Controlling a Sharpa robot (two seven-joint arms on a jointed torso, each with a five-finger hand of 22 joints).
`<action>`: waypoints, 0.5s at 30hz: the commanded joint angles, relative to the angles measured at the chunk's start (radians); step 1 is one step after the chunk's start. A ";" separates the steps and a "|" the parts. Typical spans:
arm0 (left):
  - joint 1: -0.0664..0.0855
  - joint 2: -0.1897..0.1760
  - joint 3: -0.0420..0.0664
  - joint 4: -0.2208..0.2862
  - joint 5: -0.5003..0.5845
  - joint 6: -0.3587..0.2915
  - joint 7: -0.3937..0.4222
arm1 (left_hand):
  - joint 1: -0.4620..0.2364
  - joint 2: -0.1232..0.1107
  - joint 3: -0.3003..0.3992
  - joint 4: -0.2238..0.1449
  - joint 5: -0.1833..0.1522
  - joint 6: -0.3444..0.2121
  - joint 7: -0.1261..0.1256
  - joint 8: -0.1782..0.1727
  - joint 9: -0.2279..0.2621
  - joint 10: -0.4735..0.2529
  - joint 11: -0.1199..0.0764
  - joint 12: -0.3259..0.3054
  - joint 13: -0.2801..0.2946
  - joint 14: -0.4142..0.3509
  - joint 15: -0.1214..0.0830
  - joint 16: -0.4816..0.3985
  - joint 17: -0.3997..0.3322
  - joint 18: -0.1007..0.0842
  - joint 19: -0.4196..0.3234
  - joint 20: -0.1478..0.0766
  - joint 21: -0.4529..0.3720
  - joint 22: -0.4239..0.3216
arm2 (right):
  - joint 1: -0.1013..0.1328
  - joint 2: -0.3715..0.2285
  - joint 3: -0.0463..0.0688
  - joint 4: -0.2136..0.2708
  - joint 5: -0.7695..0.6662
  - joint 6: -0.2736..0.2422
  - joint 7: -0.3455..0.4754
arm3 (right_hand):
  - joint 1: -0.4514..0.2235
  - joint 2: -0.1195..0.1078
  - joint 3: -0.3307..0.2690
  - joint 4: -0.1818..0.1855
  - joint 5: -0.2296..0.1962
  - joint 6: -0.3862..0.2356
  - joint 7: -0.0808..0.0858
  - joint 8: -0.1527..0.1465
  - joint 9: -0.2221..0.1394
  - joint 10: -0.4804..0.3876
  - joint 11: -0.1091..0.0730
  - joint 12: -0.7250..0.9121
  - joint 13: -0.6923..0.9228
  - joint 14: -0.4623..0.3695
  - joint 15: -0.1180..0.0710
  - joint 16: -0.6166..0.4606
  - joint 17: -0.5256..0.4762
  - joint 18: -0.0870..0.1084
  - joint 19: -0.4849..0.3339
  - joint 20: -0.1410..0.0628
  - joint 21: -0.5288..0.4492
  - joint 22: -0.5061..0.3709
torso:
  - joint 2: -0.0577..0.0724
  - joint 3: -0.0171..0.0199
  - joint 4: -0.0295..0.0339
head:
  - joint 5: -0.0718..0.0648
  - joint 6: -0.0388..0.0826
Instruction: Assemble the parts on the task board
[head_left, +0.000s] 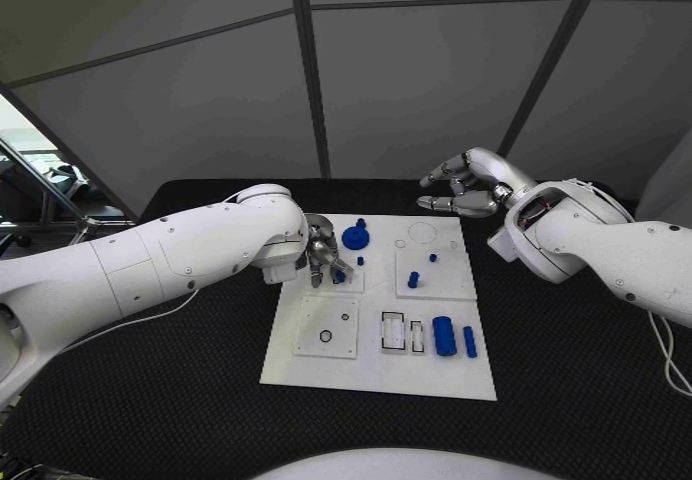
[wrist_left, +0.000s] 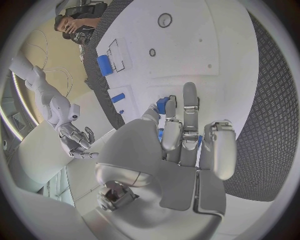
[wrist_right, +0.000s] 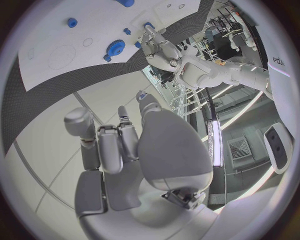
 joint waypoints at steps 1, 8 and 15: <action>-0.001 -0.006 -0.001 0.002 0.020 -0.017 0.005 | 0.045 -0.025 0.134 -0.008 0.008 -0.010 0.006 -0.010 0.001 -0.005 -0.003 -0.010 -0.001 0.000 -0.001 -0.010 0.003 -0.005 0.018 -0.009 -0.002 0.066 | 0.002 0.001 0.001 0.000 -0.004 0.006 0.005 | 0.006 0.004 -0.001 -0.003 0.003 0.003 -0.004 0.007 -0.002 -0.005 -0.001 -0.006 0.051 0.057 -0.009 -0.005 0.061 0.007 -0.005 -0.001 -0.005 -0.001 | -0.001 0.0004 0.0009 | 0.001 -0.001; -0.001 -0.035 -0.001 0.028 0.039 -0.050 0.020 | -0.135 -0.223 0.632 -0.038 -0.002 -0.011 0.013 0.029 0.050 0.007 -0.001 -0.013 -0.007 0.011 0.002 -0.026 0.017 -0.004 0.019 -0.004 -0.004 0.071 | 0.002 0.000 0.001 -0.002 -0.004 0.008 0.005 | 0.005 0.004 -0.001 -0.002 0.004 0.002 -0.004 0.007 -0.002 -0.005 -0.001 -0.006 0.051 0.057 -0.009 -0.005 0.061 0.007 -0.005 -0.001 -0.005 -0.001 | 0.000 0.0011 0.0006 | 0.002 0.000; -0.001 -0.069 -0.001 0.068 0.041 -0.114 0.056 | -0.189 -0.236 0.715 -0.094 -0.005 -0.019 0.011 0.045 0.071 -0.003 0.002 -0.032 -0.031 0.014 0.001 -0.031 0.022 -0.004 0.018 -0.003 -0.008 0.069 | 0.002 0.002 0.001 -0.005 -0.005 0.010 0.005 | 0.004 0.004 -0.002 -0.001 0.005 0.002 -0.004 0.007 -0.002 -0.005 0.000 -0.006 0.051 0.057 -0.009 -0.005 0.061 0.007 -0.005 -0.001 -0.006 -0.001 | 0.000 0.0013 0.0014 | 0.002 0.002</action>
